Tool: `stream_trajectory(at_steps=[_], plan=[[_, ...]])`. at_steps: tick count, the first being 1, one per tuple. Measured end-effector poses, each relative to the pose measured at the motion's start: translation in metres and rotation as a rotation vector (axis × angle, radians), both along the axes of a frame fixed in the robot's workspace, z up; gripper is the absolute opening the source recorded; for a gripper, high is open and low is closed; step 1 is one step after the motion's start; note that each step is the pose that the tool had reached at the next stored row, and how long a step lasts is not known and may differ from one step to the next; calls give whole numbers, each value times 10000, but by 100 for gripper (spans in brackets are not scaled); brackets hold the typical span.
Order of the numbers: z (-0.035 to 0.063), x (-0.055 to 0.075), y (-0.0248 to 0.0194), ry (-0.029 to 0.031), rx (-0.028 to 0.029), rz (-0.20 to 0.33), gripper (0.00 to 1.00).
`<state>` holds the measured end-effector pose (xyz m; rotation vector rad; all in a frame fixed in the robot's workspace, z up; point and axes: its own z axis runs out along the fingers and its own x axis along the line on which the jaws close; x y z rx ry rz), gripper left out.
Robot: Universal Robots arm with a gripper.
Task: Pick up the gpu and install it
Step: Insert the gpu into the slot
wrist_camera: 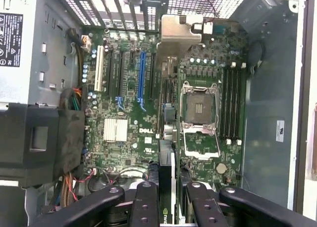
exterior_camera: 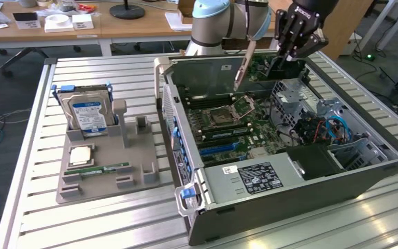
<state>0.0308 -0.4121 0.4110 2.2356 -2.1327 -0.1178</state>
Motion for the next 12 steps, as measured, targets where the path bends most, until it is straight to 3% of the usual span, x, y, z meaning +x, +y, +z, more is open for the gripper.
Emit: stream_trajectory(at_steps=[2, 5, 9, 12], plan=[[-12, -10, 0, -100, 0, 14, 26], [-30, -34, -1, -347, -1, 20, 26], [-54, -80, -1, -720, -1, 19, 26], [-77, -105, 0, -918, -4, 20, 26]])
